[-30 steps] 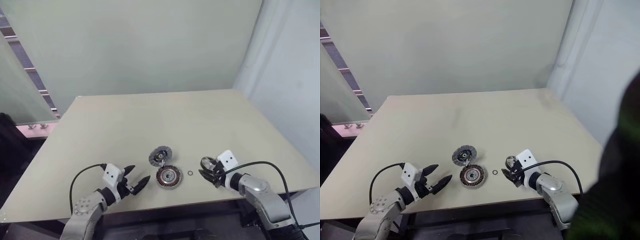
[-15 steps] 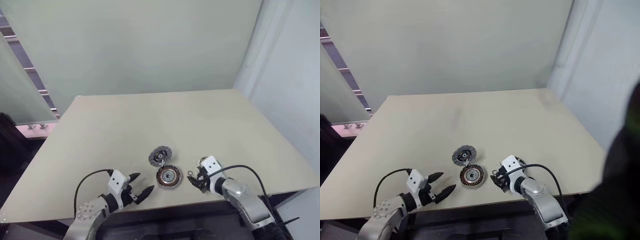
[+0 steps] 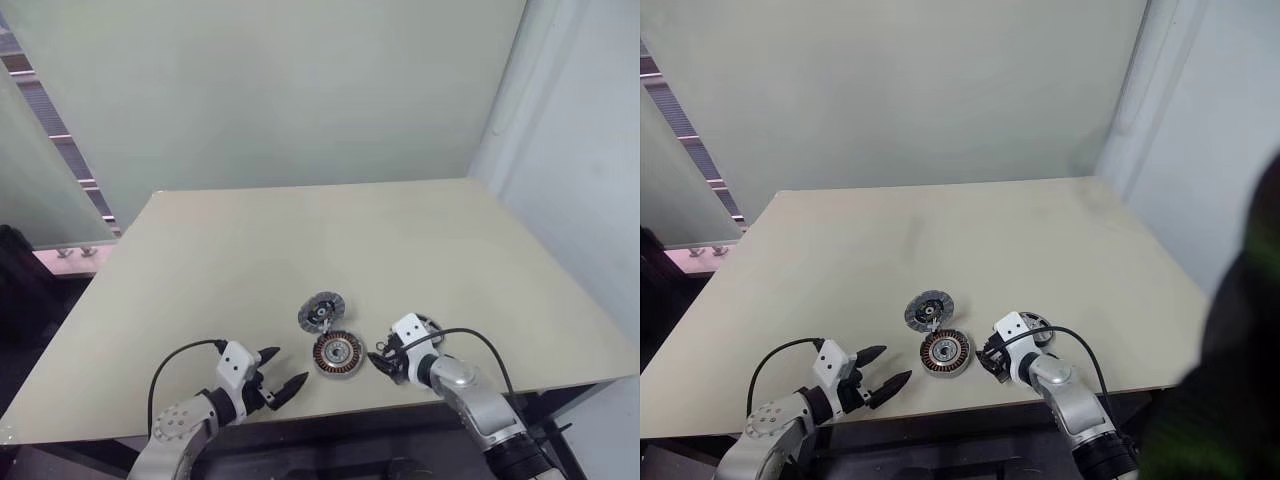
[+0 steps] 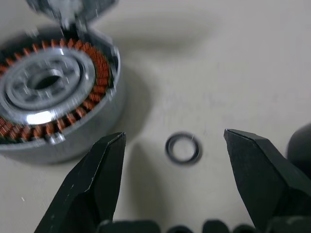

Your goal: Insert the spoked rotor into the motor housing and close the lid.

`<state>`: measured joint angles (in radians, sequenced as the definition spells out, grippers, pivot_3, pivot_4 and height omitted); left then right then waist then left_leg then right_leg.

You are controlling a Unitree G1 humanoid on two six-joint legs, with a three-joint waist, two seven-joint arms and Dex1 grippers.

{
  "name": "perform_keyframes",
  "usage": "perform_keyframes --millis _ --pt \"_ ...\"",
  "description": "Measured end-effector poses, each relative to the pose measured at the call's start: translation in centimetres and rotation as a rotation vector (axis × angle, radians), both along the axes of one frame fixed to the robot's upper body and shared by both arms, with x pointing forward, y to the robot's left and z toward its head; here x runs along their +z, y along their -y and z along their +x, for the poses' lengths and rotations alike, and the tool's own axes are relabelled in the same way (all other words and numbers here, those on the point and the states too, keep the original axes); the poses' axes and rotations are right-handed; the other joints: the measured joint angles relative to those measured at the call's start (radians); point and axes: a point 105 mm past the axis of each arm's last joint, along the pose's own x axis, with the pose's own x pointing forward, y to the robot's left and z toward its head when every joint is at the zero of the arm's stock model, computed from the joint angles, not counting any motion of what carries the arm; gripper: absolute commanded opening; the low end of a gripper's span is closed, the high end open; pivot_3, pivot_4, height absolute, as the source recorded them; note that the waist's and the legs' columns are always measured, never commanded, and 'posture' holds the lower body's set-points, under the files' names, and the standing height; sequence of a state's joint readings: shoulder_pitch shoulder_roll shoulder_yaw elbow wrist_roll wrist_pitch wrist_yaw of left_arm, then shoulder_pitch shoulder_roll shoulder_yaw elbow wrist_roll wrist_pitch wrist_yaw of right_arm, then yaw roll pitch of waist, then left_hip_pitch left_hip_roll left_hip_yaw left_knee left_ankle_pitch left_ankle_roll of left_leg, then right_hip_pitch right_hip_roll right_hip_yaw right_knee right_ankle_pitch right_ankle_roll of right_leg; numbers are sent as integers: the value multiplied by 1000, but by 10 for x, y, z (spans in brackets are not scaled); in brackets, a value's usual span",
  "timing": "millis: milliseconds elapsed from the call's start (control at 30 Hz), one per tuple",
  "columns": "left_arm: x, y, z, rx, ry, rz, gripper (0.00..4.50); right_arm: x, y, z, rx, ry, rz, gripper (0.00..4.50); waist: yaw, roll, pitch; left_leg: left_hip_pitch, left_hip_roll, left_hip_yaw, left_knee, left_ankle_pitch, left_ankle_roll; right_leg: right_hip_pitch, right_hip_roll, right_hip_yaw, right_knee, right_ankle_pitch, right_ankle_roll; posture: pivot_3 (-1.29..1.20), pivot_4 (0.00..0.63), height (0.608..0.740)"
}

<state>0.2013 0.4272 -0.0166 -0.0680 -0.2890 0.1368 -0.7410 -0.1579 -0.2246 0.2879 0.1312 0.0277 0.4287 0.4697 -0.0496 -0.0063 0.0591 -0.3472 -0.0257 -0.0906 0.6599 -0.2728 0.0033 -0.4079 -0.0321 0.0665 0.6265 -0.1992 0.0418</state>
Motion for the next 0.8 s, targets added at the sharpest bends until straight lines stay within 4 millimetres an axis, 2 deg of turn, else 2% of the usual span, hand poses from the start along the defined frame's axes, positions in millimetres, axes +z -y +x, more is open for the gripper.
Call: perform_keyframes --millis 133,200,300,433,800 --pt "0 0 0 0 -1 2 4500 -2 0 0 1 -1 -6 3537 0 0 0 0 0 0 0 0 0 0 0 0 0 0 0 0 0 740" --pt "-1 0 -1 1 -3 3 4500 -2 0 0 2 2 -7 3175 0 0 0 0 0 0 0 0 0 0 0 0 0 0 0 0 0 740" --pt "-1 0 -1 1 -4 6 4500 -2 -1 0 3 2 -3 2306 0 0 0 0 0 0 0 0 0 0 0 0 0 0 0 0 0 740" --pt "-1 0 -2 -1 -1 6 4500 -2 -3 0 3 2 0 863 0 0 0 0 0 0 0 0 0 1 0 0 0 0 0 0 0 740" --pt "-1 2 -1 -9 5 14 4500 -1 0 0 -22 13 -6 792 0 0 0 1 0 0 1 0 0 1 0 0 0 0 0 0 0 740"
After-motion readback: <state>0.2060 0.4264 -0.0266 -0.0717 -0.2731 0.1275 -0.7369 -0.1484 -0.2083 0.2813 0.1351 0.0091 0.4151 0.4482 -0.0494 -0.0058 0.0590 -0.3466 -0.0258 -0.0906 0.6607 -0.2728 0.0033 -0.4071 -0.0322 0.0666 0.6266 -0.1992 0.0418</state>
